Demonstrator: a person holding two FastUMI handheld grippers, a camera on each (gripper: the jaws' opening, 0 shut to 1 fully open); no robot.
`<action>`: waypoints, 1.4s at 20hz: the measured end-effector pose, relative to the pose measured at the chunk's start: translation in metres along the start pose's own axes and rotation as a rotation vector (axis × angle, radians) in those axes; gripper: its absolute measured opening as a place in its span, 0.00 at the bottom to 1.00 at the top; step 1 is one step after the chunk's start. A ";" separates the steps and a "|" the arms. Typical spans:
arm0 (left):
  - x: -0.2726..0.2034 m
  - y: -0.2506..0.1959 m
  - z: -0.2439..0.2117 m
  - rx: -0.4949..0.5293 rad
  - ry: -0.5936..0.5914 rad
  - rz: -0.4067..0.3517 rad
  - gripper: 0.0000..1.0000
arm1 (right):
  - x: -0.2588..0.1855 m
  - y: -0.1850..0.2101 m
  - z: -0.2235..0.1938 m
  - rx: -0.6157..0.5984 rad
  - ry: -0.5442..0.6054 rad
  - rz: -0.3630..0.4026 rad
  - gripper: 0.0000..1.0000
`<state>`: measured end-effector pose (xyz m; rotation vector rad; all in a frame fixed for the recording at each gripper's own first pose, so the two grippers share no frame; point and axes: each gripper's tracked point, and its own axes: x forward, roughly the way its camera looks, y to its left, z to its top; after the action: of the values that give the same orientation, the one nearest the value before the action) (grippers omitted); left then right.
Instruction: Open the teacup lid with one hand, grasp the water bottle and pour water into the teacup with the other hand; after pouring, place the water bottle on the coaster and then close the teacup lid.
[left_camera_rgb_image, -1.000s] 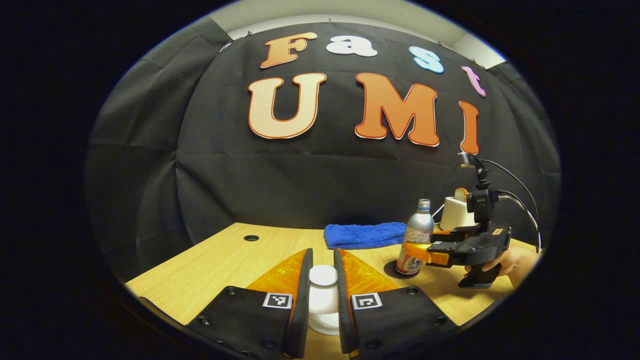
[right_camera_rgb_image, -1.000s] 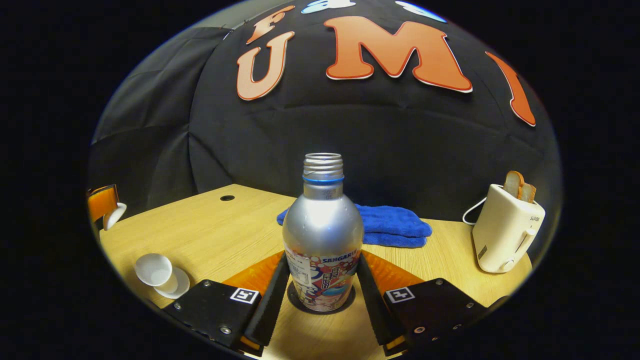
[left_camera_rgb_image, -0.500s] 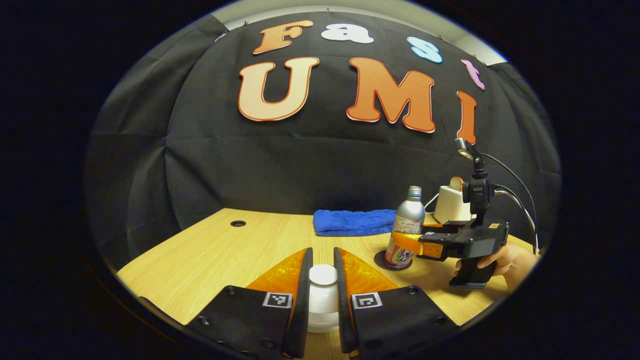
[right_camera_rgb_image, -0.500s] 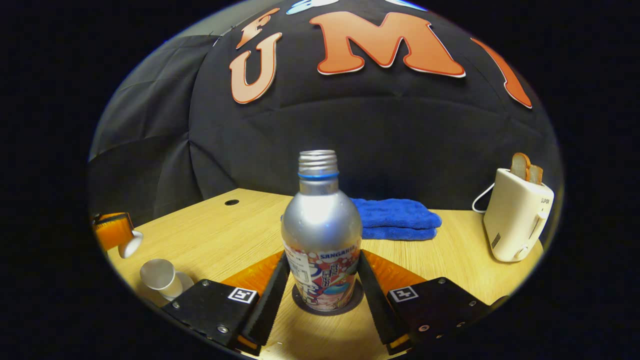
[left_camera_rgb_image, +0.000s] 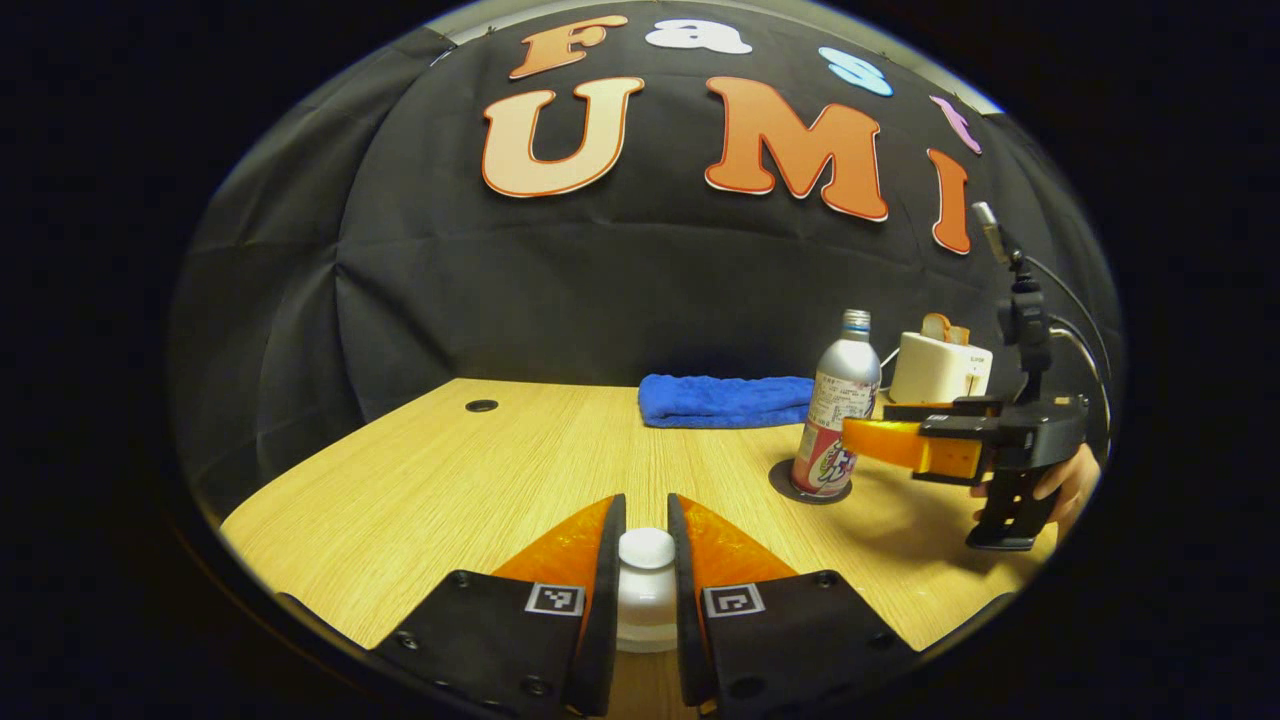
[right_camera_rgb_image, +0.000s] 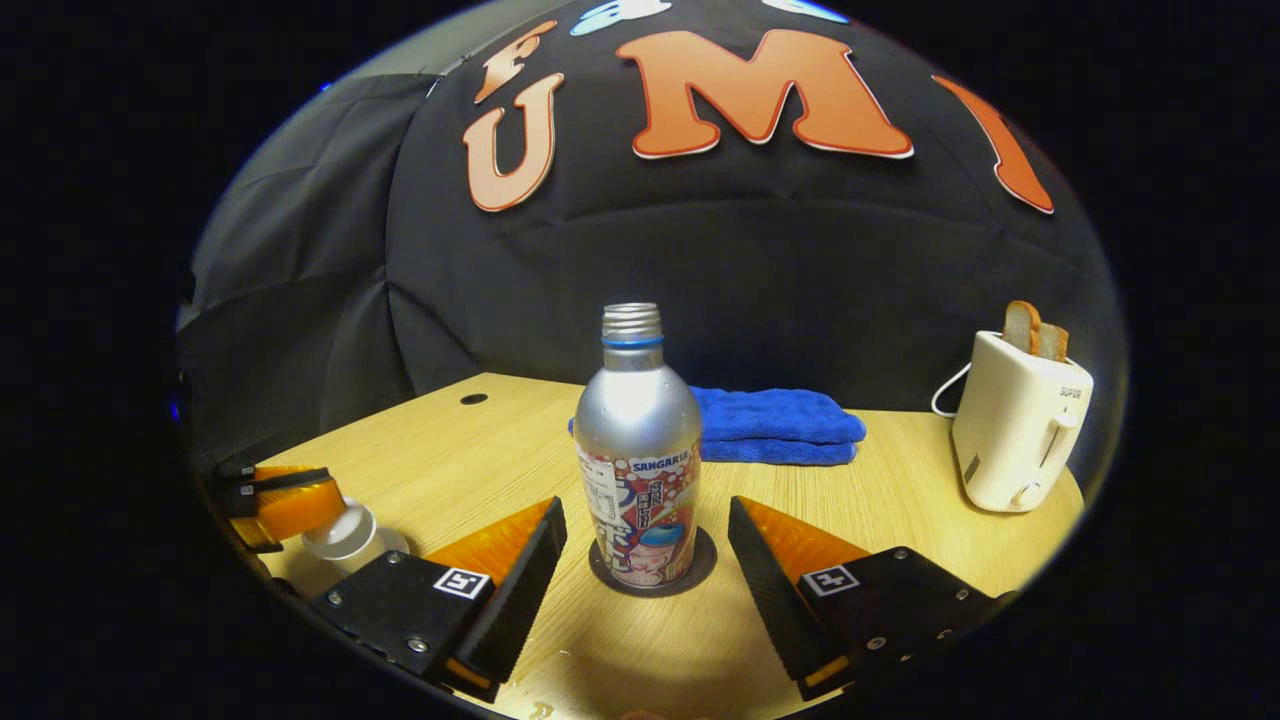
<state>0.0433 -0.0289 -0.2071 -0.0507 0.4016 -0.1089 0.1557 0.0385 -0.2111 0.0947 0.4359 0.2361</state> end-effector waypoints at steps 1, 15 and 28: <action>0.002 -0.001 -0.003 0.000 0.006 0.000 0.29 | -0.007 -0.001 0.003 -0.002 -0.011 -0.004 0.98; -0.012 0.000 0.017 0.036 -0.073 0.053 0.58 | -0.102 -0.017 0.039 -0.007 -0.189 -0.096 0.97; -0.086 -0.044 0.134 0.066 -0.360 0.020 0.93 | -0.190 -0.013 0.093 -0.105 -0.356 -0.234 0.97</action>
<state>0.0128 -0.0592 -0.0477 -0.0007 0.0384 -0.0906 0.0310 -0.0251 -0.0519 -0.0184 0.0780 0.0097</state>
